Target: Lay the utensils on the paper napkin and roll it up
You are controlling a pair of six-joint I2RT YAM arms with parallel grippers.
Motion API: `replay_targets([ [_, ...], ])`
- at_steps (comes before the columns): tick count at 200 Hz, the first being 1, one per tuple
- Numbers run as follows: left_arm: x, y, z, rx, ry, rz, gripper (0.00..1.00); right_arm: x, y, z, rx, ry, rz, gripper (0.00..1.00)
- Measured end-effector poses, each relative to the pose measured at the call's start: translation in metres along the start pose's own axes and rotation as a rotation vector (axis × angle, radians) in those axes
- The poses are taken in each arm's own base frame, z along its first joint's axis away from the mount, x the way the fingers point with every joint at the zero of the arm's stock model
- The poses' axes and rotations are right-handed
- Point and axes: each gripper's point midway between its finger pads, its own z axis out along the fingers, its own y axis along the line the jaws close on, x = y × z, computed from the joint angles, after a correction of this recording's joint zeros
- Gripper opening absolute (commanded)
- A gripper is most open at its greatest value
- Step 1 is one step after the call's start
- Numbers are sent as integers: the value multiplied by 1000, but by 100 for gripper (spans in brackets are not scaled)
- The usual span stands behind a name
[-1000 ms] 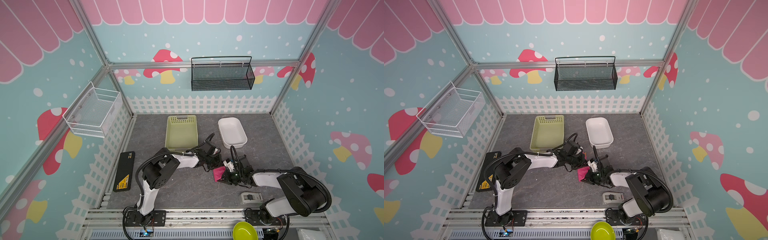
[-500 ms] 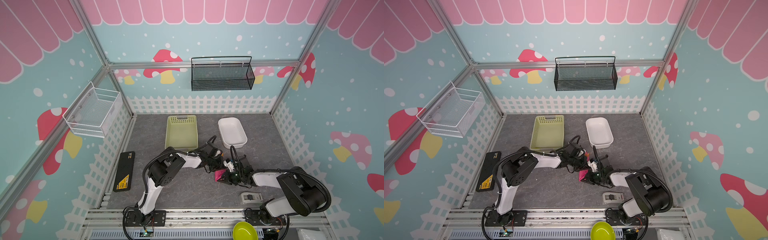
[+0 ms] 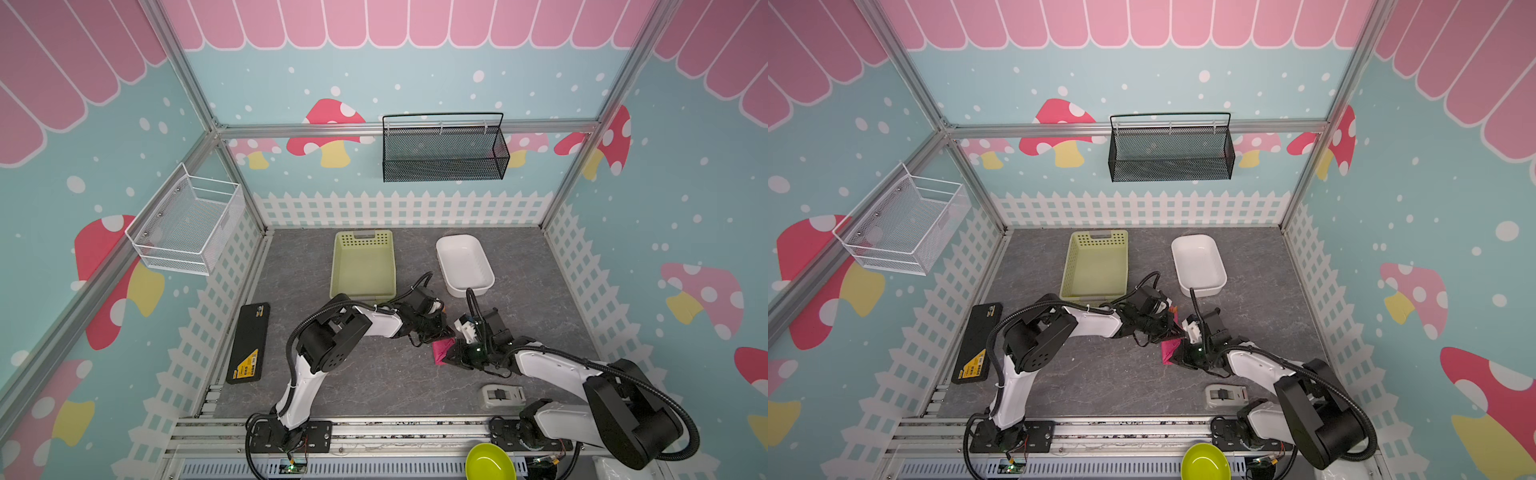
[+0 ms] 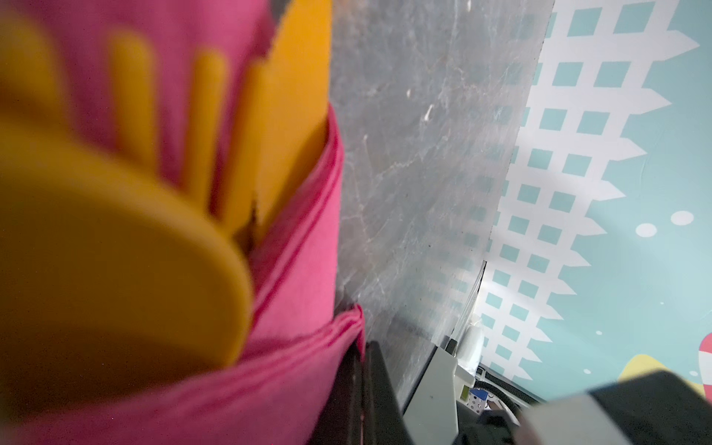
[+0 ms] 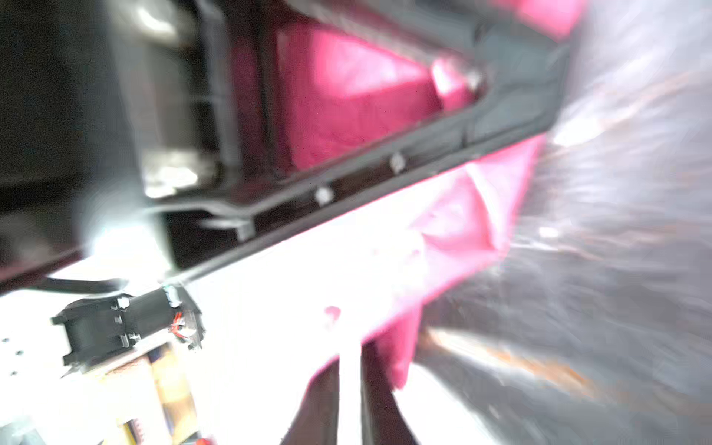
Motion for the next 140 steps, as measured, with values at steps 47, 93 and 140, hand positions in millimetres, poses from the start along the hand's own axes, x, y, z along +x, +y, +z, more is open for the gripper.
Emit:
replay_targets([
  [47, -1, -1, 2, 10, -4, 7, 2, -16, 15, -21, 9, -65, -25, 38],
  [93, -2, -1, 2, 11, -5, 8, 4, -11, 6, -9, 34, -5, 9, 41],
  [140, -2, -1, 2, 15, -7, 10, 4, -4, -8, 2, 70, 47, 25, 43],
])
